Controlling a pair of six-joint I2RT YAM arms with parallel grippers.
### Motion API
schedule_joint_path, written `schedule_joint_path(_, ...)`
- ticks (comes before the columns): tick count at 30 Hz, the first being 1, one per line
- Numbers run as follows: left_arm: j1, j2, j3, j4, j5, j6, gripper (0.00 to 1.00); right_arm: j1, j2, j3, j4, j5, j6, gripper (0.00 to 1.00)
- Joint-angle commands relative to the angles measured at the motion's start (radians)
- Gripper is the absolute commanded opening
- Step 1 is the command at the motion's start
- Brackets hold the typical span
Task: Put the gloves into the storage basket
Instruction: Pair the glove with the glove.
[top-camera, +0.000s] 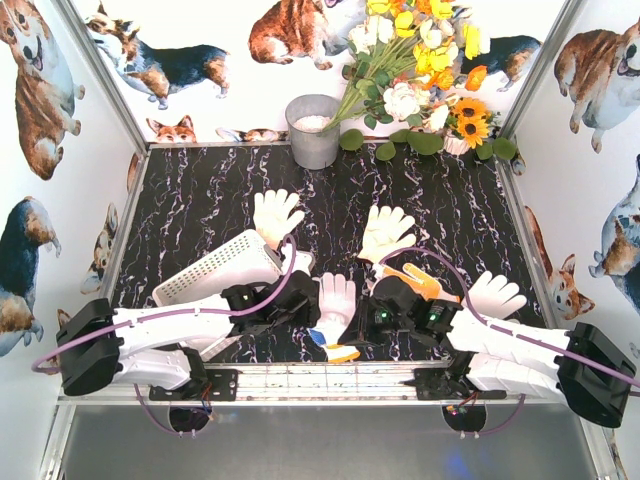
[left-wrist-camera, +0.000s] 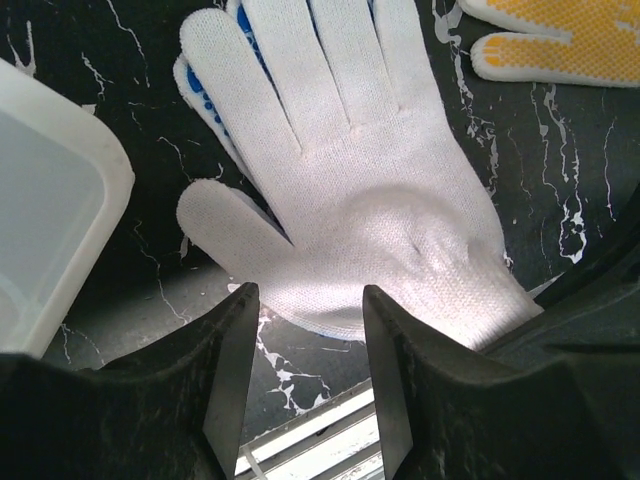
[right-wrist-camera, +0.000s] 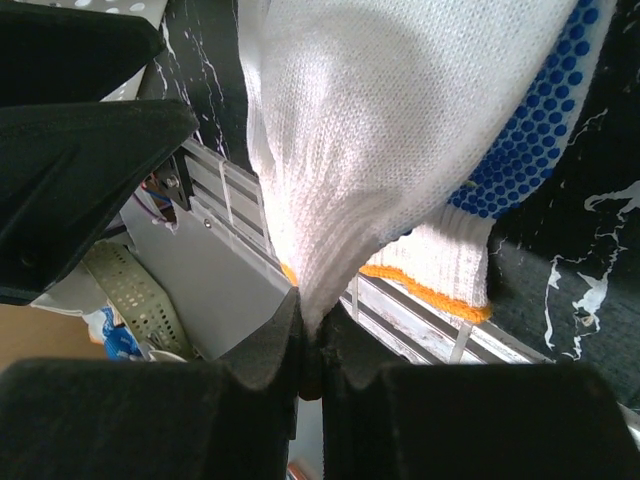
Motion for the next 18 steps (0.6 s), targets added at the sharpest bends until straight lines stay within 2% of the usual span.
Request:
schedule_joint_path(1, -0.005, 0.024, -0.013, 0.048, 0.016, 0.013, 0.4, 0.022, 0.003, 0.001, 0.019, 0.019, 0.022, 0.0)
schedule_joint_path(11, -0.007, 0.085, -0.023, 0.104, 0.057, 0.009, 0.31, 0.046, 0.07, -0.004, 0.06, 0.012, 0.025, 0.0)
schedule_joint_path(14, -0.007, 0.099, -0.031, 0.12, 0.06, 0.009, 0.28, 0.053, 0.089, -0.001, 0.073, 0.001, 0.025, 0.08)
schedule_joint_path(18, -0.01, 0.125, -0.04, 0.146, 0.073, 0.006, 0.25, 0.056, 0.091, 0.013, 0.058, -0.012, 0.016, 0.23)
